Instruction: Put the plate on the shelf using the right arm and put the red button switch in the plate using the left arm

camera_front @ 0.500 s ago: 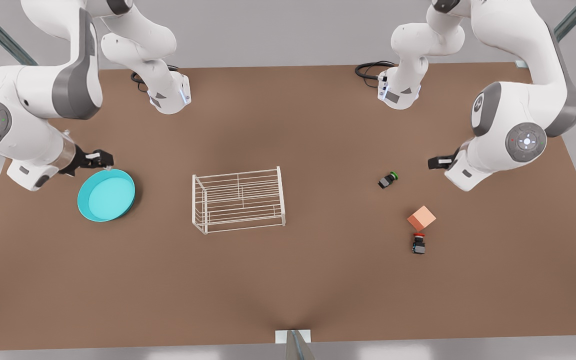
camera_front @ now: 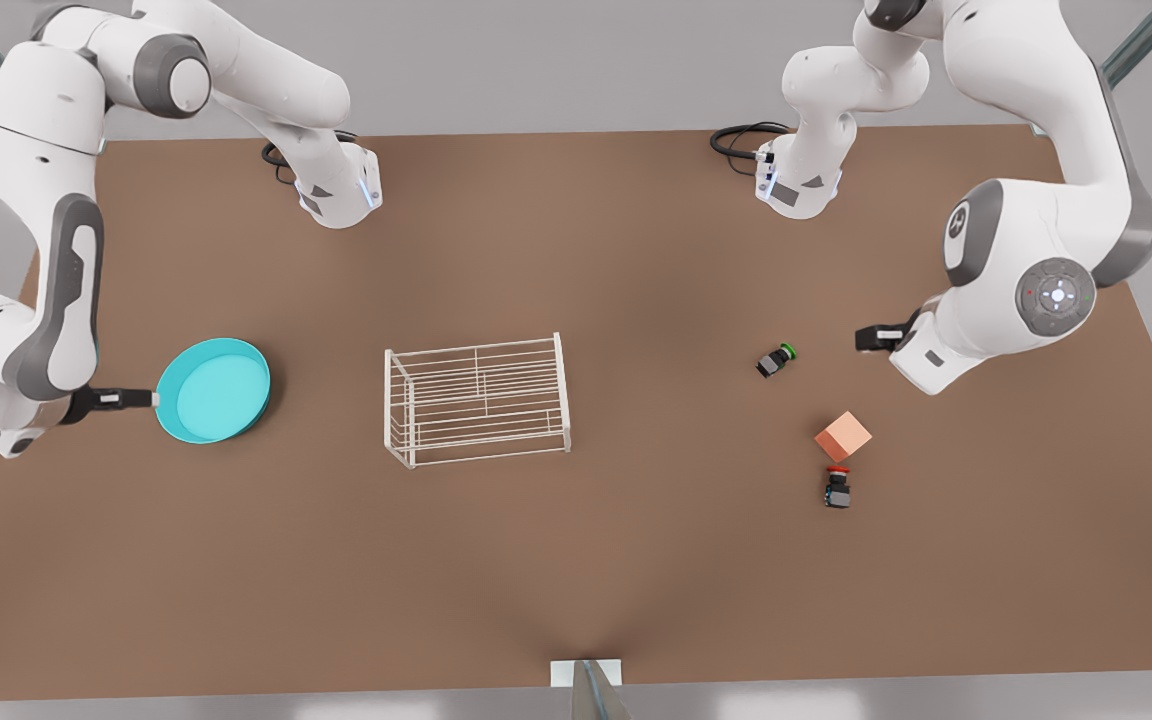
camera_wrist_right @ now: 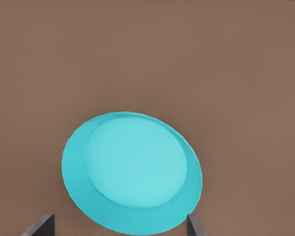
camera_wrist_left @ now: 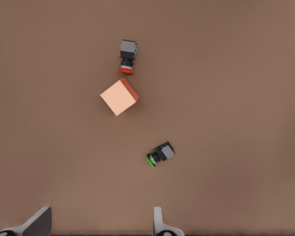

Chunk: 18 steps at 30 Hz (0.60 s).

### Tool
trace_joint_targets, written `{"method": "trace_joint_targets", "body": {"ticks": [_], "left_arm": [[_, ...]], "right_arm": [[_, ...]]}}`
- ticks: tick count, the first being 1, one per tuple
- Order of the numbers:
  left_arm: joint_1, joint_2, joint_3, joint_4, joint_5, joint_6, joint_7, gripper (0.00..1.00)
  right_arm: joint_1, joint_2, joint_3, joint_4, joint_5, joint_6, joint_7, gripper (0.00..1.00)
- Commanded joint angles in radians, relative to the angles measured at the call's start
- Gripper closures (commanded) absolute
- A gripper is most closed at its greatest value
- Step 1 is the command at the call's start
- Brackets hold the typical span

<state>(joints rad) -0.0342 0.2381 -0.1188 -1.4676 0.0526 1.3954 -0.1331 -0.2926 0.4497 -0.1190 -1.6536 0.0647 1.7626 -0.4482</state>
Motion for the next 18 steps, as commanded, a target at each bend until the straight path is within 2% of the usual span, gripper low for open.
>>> {"method": "trace_joint_targets", "body": {"ticks": [1, 3, 6, 8, 18], "left_arm": [[-0.001, 0.001, -0.001, 0.000, 0.000, -0.087, 0.032, 0.00], [0.000, 0.030, -0.002, 0.003, -0.008, -0.075, 0.032, 0.00], [-0.009, 0.030, -0.005, 0.010, 0.000, 0.048, 0.033, 0.00], [-0.004, 0.010, -0.024, 0.012, 0.000, 0.060, 0.030, 0.00], [-0.007, 0.007, -0.053, 0.050, 0.024, 0.071, 0.026, 0.00]], "right_arm": [[-0.017, -0.035, -0.001, -0.107, 0.007, 0.296, -0.512, 0.00], [-0.046, -0.031, 0.001, -0.152, 0.007, 0.393, -0.586, 0.00], [-0.097, -0.028, 0.001, -0.230, 0.041, 0.409, -0.604, 0.00], [-0.111, -0.016, 0.001, -0.288, 0.046, 0.480, -0.618, 0.00], [-0.132, 0.055, 0.002, -0.314, 0.116, 0.518, -0.627, 0.00]]}}
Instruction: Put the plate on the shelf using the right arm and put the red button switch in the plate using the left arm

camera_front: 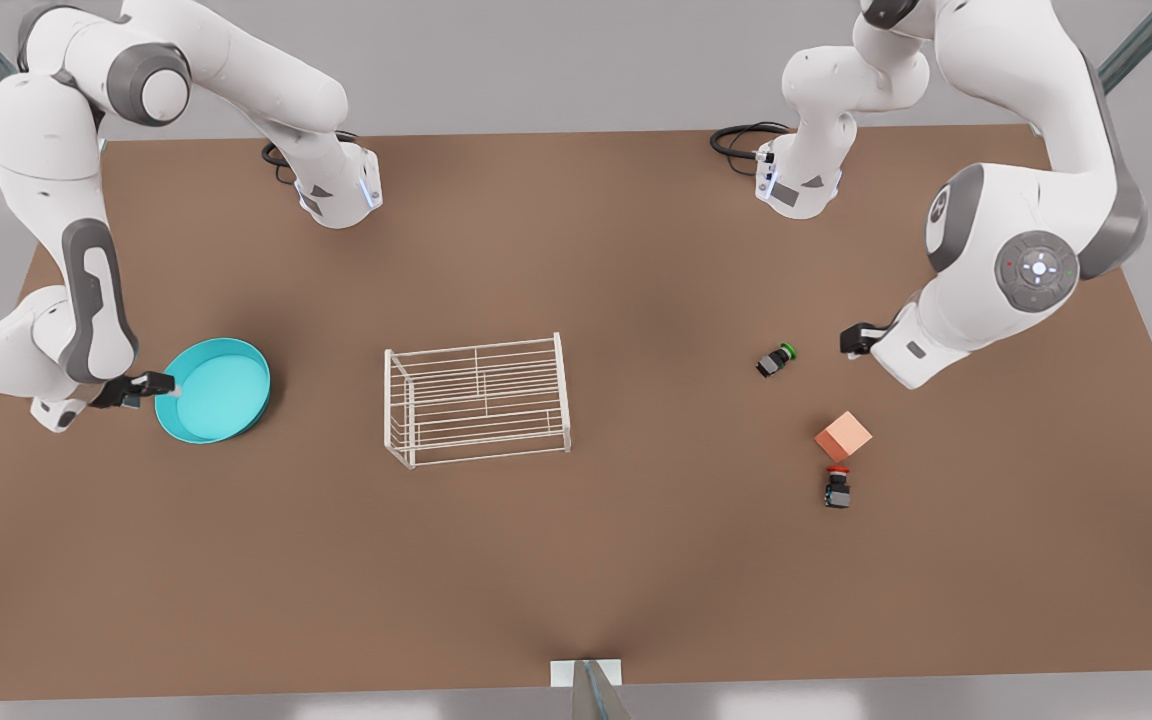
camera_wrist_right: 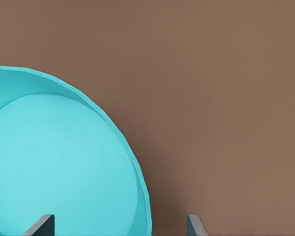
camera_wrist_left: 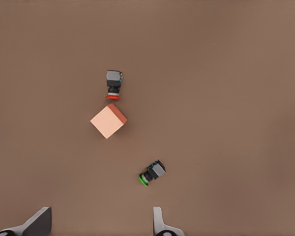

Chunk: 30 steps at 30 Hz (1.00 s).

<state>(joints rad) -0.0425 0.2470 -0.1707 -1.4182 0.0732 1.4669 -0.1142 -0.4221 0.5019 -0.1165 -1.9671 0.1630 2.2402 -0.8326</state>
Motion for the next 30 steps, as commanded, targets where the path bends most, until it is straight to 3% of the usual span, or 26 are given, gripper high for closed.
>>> {"method": "trace_joint_targets", "body": {"ticks": [1, 4, 10, 12, 13, 16, 17, 22, 25, 27, 30], "left_arm": [[0.001, 0.006, -0.001, -0.001, 0.003, -0.005, 0.007, 0.00], [0.003, 0.006, 0.000, 0.001, 0.005, -0.005, 0.008, 0.00], [0.006, 0.006, 0.000, -0.001, 0.003, -0.014, 0.008, 0.00], [0.004, 0.006, 0.000, -0.001, 0.003, -0.014, 0.008, 0.00], [0.004, 0.006, 0.000, 0.001, 0.003, -0.017, 0.008, 0.00], [0.007, 0.006, 0.000, -0.001, 0.003, -0.020, 0.008, 0.00], [0.007, 0.006, 0.000, -0.001, 0.003, -0.020, 0.008, 0.00], [0.013, 0.029, 0.007, 0.004, 0.017, -0.008, 0.013, 0.00], [0.032, 0.218, 0.008, 0.013, 0.062, 0.174, 0.014, 0.00], [0.036, 0.336, 0.010, 0.013, 0.086, 0.358, 0.014, 0.00], [0.053, 0.403, 0.033, 0.016, 0.091, 0.492, 0.011, 0.00]], "right_arm": [[-0.003, 0.006, 0.000, -0.004, 0.029, 0.038, -0.247, 0.00], [-0.001, 0.006, 0.001, -0.026, 0.059, 0.029, -0.260, 0.00], [-0.003, 0.030, 0.003, -0.022, 0.081, 0.029, -0.261, 0.17], [-0.003, 0.038, 0.003, -0.015, 0.081, 0.029, -0.261, 0.27], [-0.003, 0.044, 0.003, -0.010, 0.081, 0.030, -0.261, 0.33], [-0.001, 0.050, 0.003, -0.009, 0.086, 0.030, -0.270, 0.74], [-0.003, 0.049, 0.005, -0.007, 0.087, 0.029, -0.279, 0.79], [-0.001, 0.012, 0.008, 0.057, 0.125, -0.099, -0.335, 0.79], [0.019, -0.002, 0.031, 0.197, 0.178, -0.306, -0.332, 0.79], [0.046, 0.003, 0.090, 0.303, 0.227, -0.435, -0.309, 0.79], [0.146, 0.001, 0.127, 0.401, 0.300, -0.539, -0.143, 0.79]]}}
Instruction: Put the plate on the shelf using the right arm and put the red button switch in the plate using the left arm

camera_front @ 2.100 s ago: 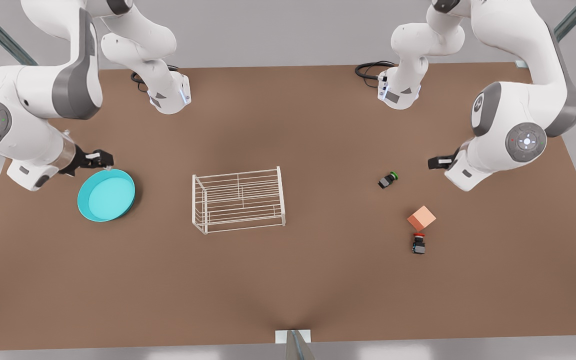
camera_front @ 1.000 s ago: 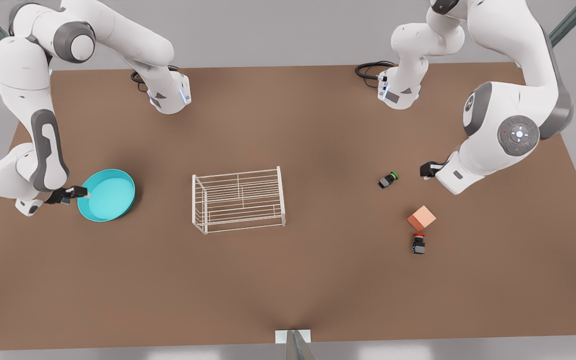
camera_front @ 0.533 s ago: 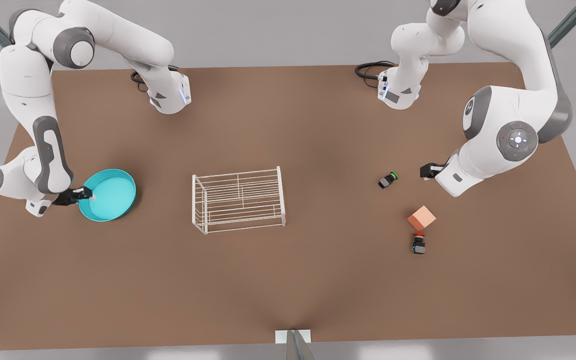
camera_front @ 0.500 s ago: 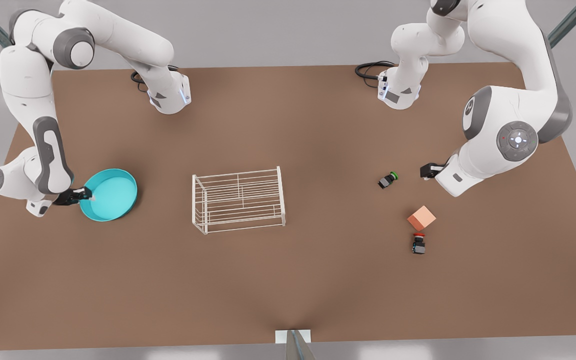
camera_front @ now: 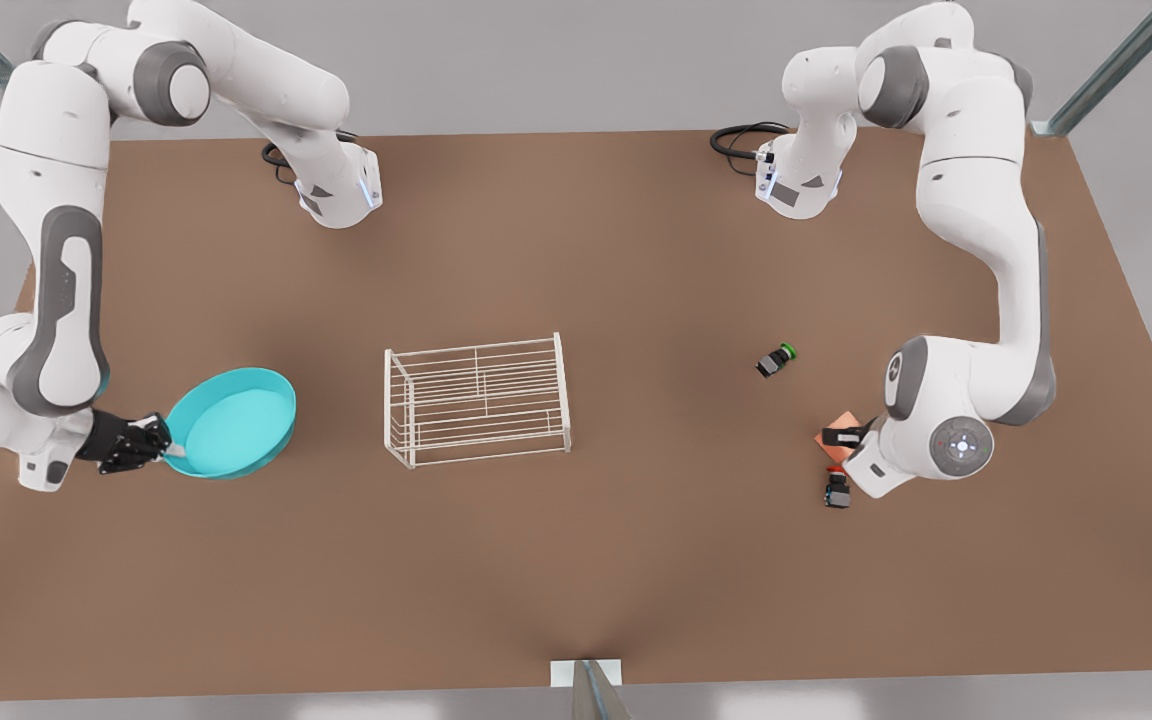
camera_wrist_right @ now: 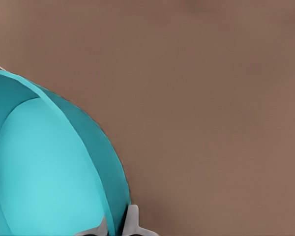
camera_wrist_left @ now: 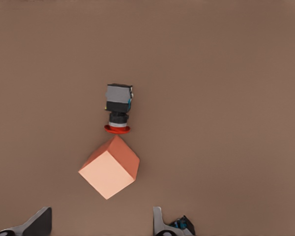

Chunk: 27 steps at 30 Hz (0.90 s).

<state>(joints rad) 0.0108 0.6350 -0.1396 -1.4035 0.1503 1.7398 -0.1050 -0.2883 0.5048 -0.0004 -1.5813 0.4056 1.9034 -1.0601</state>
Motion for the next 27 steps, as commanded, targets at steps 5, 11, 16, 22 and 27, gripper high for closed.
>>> {"method": "trace_joint_targets", "body": {"ticks": [5, 11, 16, 22, 27], "left_arm": [[0.008, 0.066, 0.014, 0.014, 0.014, 0.359, 0.007, 0.00], [-0.018, 0.181, 0.034, -0.048, 0.009, 0.517, 0.005, 0.00], [-0.009, 0.193, 0.041, -0.109, 0.008, 0.520, 0.037, 0.00], [0.000, 0.181, 0.041, -0.146, -0.002, 0.507, 0.153, 0.00], [0.000, 0.181, 0.041, -0.143, -0.005, 0.509, 0.140, 0.31]], "right_arm": [[0.231, -0.002, 0.011, 0.207, 0.098, -0.314, 0.474, 0.79], [0.308, 0.044, 0.105, 0.323, 0.101, -0.310, 0.746, 0.79], [0.429, 0.086, 0.096, 0.307, -0.025, -0.258, 0.801, 0.79], [0.454, 0.129, 0.097, 0.271, -0.126, -0.167, 0.801, 0.79], [0.474, 0.153, 0.100, 0.261, -0.120, -0.132, 0.802, 0.79]]}}
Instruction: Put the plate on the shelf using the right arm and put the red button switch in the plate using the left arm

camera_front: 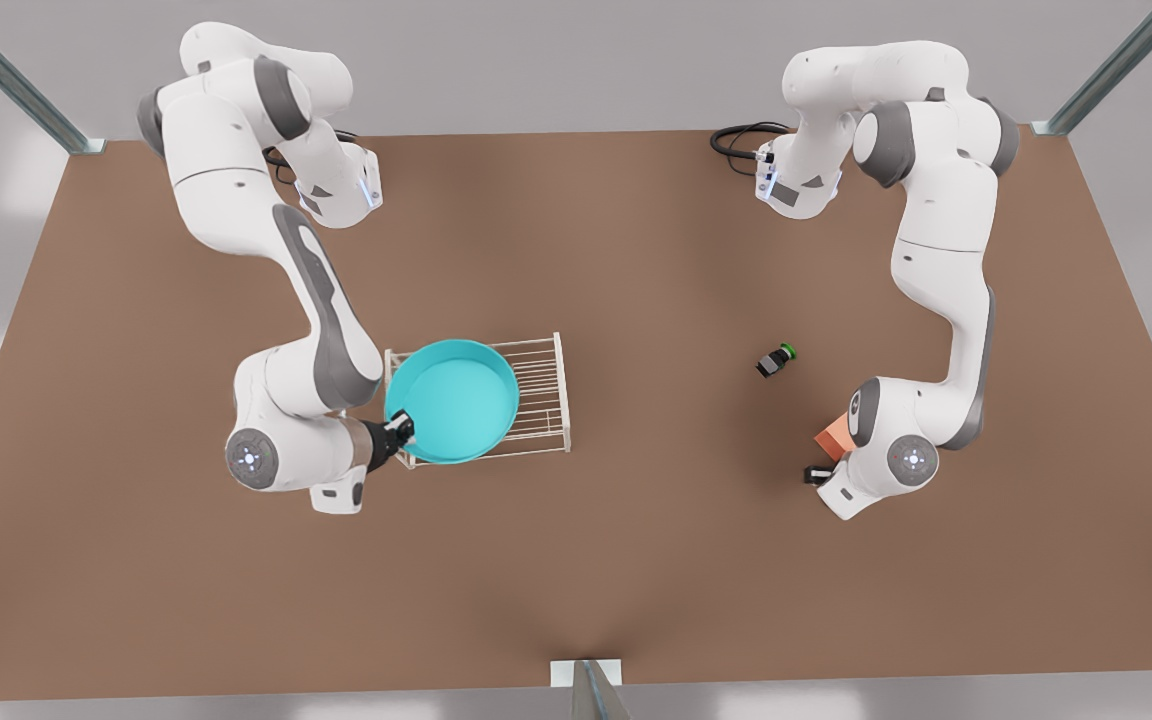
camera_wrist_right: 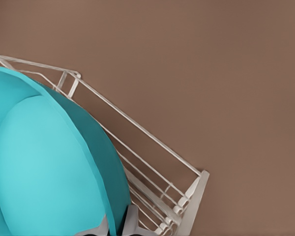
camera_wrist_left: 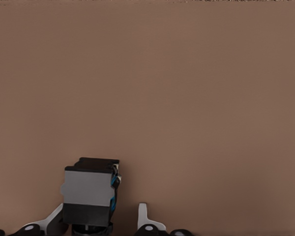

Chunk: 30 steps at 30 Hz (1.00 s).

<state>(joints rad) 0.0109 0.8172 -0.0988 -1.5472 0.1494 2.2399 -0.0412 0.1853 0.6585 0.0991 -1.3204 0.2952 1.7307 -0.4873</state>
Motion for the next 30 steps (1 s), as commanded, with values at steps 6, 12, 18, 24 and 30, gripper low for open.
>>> {"method": "trace_joint_targets", "body": {"ticks": [6, 12, 18, 24, 30], "left_arm": [[0.001, -0.001, 0.001, 0.007, -0.014, 0.040, 0.078, 0.31], [0.004, 0.000, 0.004, 0.012, -0.007, 0.092, 0.084, 0.31], [0.004, 0.005, 0.005, 0.010, -0.011, 0.109, 0.076, 0.50], [-0.002, 0.008, 0.005, 0.010, -0.014, 0.113, 0.024, 0.58], [-0.037, -0.038, 0.004, 0.009, -0.027, 0.081, -0.132, 0.59]], "right_arm": [[0.008, -0.020, 0.007, -0.054, 0.007, 0.029, 0.219, 0.79], [0.008, -0.025, 0.007, -0.049, 0.012, 0.026, 0.219, 0.00], [-0.020, -0.229, -0.032, -0.040, -0.048, -0.062, 0.230, 0.00], [-0.276, -0.260, -0.111, -0.040, -0.349, -0.175, 0.147, 0.00], [-0.222, -0.433, -0.156, -0.102, -0.344, -0.293, 0.202, 0.00]]}}
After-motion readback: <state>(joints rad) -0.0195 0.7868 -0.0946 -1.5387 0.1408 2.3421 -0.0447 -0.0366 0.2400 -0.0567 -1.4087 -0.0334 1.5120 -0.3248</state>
